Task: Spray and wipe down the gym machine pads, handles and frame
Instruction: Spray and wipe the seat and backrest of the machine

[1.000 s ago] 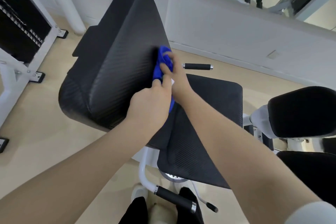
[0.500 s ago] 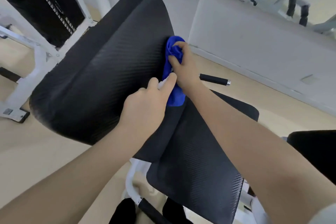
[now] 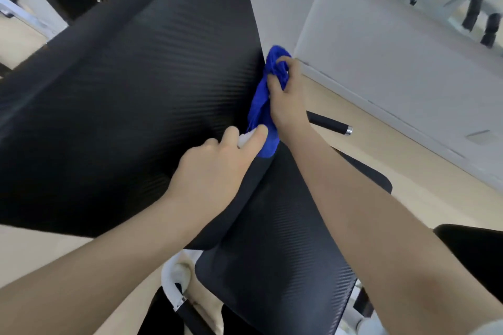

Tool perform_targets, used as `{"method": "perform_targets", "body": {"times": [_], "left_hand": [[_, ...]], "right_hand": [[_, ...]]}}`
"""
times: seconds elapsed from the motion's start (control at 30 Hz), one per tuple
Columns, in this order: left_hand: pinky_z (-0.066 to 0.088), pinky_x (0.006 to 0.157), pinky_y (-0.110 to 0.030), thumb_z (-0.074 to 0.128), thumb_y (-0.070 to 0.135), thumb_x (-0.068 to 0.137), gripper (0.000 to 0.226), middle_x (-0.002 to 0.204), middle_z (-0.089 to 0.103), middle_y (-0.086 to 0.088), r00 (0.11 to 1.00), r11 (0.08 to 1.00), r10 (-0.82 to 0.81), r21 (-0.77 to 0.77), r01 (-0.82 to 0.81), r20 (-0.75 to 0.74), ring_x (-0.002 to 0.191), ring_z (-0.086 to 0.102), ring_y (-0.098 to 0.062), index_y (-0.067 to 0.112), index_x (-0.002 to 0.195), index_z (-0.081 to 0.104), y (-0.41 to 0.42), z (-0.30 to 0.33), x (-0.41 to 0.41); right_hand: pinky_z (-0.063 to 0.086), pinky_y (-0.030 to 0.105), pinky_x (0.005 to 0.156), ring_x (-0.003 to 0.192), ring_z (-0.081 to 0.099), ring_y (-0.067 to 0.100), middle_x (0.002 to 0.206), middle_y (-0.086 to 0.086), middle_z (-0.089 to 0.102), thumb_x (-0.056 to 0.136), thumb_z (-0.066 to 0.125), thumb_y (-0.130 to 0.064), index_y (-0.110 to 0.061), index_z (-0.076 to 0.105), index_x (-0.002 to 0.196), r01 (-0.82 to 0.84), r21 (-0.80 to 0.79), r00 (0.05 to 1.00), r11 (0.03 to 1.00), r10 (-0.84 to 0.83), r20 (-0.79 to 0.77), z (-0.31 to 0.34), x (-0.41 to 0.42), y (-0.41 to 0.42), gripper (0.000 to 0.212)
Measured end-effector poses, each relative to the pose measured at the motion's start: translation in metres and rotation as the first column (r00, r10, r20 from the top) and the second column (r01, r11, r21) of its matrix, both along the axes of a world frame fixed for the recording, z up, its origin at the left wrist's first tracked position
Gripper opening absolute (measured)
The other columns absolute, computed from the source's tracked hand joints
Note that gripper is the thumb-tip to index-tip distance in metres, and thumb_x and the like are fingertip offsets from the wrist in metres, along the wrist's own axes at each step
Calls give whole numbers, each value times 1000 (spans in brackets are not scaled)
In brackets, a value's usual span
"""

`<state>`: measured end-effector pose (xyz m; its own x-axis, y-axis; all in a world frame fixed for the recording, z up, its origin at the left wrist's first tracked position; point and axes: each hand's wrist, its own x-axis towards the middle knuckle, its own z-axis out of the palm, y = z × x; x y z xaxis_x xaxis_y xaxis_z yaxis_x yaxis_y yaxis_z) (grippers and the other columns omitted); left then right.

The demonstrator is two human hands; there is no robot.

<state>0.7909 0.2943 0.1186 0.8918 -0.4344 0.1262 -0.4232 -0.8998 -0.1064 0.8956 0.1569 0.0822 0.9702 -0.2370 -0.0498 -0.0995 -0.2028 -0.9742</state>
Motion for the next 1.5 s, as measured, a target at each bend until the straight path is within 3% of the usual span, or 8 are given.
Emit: {"method": "perform_targets", "body": {"times": [0.1,0.2,0.27,0.43,0.57,0.73,1.3,1.5], "left_hand": [[13,38,-20,48,4,72,58,66,37,-2,999,999,14,51,-16,33,42,19,-13,21,127,39,-4,-10,-1],[12,38,-20,35,4,78,54,71,27,-1,996,997,30,62,-35,79,43,20,-13,23,128,39,-3,-13,-2],[12,38,-20,37,4,77,55,72,25,-1,997,997,32,62,-37,74,44,21,-13,23,129,40,-2,-15,-4],[14,38,-21,50,5,76,57,74,25,-1,996,998,37,38,-41,81,44,22,-14,23,130,41,-1,-15,-2],[16,36,-22,56,6,78,58,72,31,-1,990,996,76,34,-81,118,44,22,-13,22,131,38,-4,-16,-5],[19,32,-20,60,15,81,50,69,45,-1,967,985,136,75,-155,218,42,20,-12,20,126,39,-5,-25,-27],[13,35,-19,45,3,79,41,63,38,1,916,938,305,81,-336,260,40,15,-13,21,116,43,1,-37,-76],[19,34,-14,72,-3,39,64,54,43,-4,968,966,241,114,-233,-66,38,13,-14,21,99,70,-2,-79,-118]], "right_hand": [[39,26,76,89,51,14,110,7,56,93,38,-4,-13,44,121,20,-133,965,991,-54,-255,-63,-28,-13,30],[41,37,84,97,49,28,125,17,49,94,34,-8,-13,31,134,-131,-171,666,976,-41,-744,-136,-77,-22,40],[43,37,81,85,49,24,111,12,51,93,35,-6,-13,31,132,-43,-56,558,998,-22,-829,-153,-96,-15,40],[44,24,64,65,49,12,83,3,53,95,41,-7,-22,42,105,135,147,928,980,-73,-367,-98,-57,-13,19],[40,12,74,82,48,9,107,5,50,91,48,-5,-16,50,118,-153,-180,987,972,159,19,-57,-54,-4,29],[41,34,81,89,49,27,96,6,44,93,48,-10,-14,52,120,-525,-513,851,679,430,-301,-64,-81,-50,28],[38,29,79,83,50,21,97,4,45,97,42,-18,-19,47,121,-645,-497,764,581,512,-393,-29,-139,-61,24],[31,25,76,87,50,22,100,6,47,98,40,-18,-17,45,126,-523,-524,851,672,381,-362,-20,-133,-69,28]]}}
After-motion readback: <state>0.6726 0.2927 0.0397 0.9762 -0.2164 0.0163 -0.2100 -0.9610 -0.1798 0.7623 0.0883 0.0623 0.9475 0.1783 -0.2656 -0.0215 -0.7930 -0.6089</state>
